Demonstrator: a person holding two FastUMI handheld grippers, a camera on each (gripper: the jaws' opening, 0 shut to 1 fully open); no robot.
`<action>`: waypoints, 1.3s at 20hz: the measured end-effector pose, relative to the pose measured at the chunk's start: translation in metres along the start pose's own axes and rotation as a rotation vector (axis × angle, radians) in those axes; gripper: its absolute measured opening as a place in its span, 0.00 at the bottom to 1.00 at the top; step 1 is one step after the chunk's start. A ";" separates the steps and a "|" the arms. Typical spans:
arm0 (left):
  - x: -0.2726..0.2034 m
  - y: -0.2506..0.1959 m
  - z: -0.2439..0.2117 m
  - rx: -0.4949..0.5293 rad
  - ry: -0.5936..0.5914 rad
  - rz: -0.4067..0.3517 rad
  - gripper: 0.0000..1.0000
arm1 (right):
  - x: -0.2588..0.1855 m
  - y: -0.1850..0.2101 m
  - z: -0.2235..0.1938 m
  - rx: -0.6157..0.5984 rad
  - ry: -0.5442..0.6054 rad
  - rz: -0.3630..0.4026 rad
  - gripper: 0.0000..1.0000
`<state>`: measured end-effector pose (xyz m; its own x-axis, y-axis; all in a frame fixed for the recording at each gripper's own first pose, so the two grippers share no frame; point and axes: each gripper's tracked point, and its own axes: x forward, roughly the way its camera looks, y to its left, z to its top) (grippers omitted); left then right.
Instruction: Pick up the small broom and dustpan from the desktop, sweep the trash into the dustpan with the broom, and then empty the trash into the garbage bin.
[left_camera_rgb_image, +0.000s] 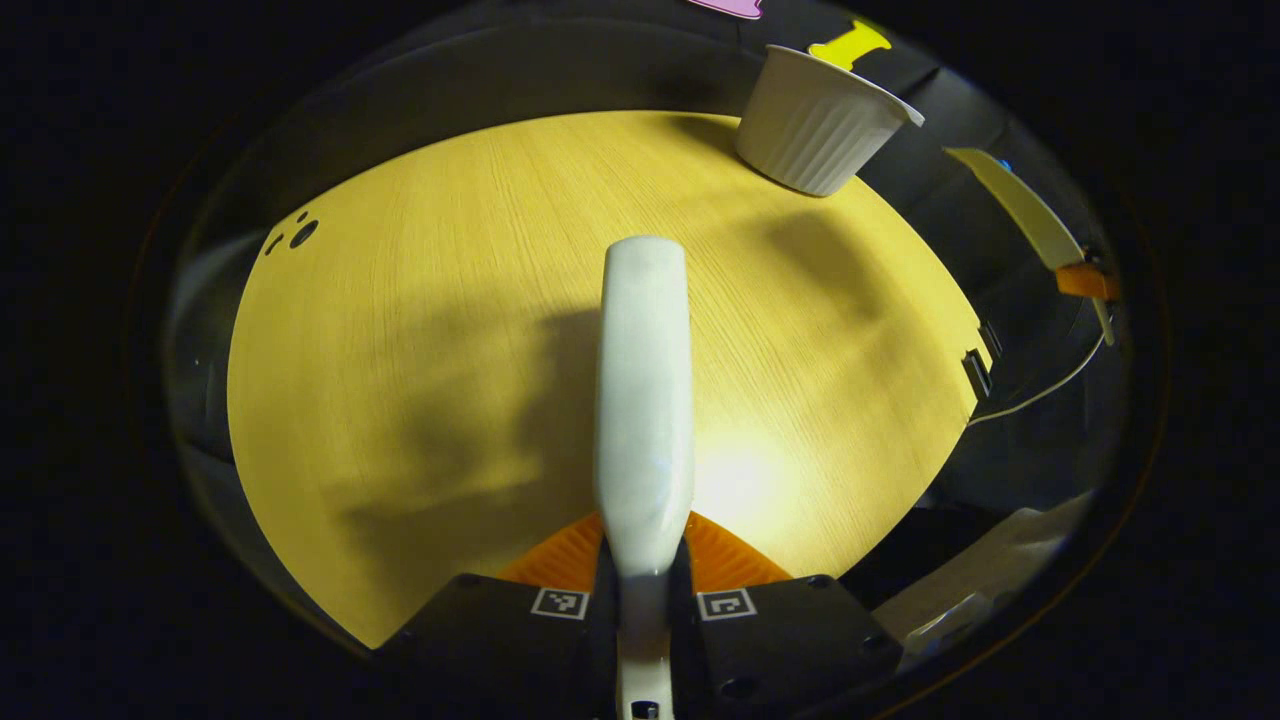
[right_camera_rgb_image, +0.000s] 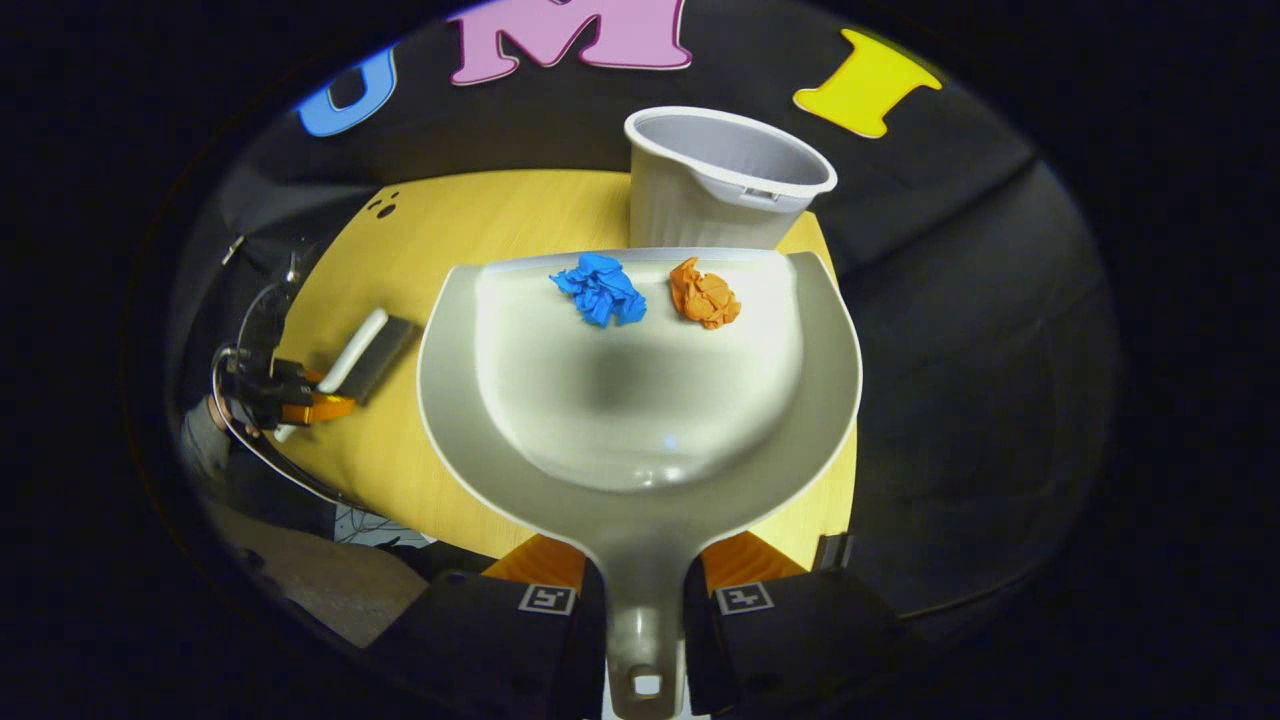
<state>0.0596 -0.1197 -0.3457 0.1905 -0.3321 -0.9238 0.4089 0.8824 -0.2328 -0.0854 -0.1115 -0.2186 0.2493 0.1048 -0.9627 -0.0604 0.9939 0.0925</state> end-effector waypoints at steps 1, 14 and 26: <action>0.000 0.000 0.000 0.000 0.001 -0.001 0.23 | -0.009 -0.010 0.009 -0.001 -0.007 -0.020 0.36; 0.000 -0.001 0.000 -0.012 -0.003 -0.010 0.25 | -0.018 -0.142 0.146 -0.027 0.055 -0.266 0.36; 0.005 -0.010 0.003 -0.126 -0.022 0.008 0.25 | -0.007 -0.154 0.202 -0.305 0.357 -0.405 0.36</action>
<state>0.0589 -0.1306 -0.3473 0.2138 -0.3308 -0.9192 0.2923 0.9195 -0.2630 0.1171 -0.2581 -0.1748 -0.0250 -0.3496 -0.9366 -0.3151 0.8918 -0.3245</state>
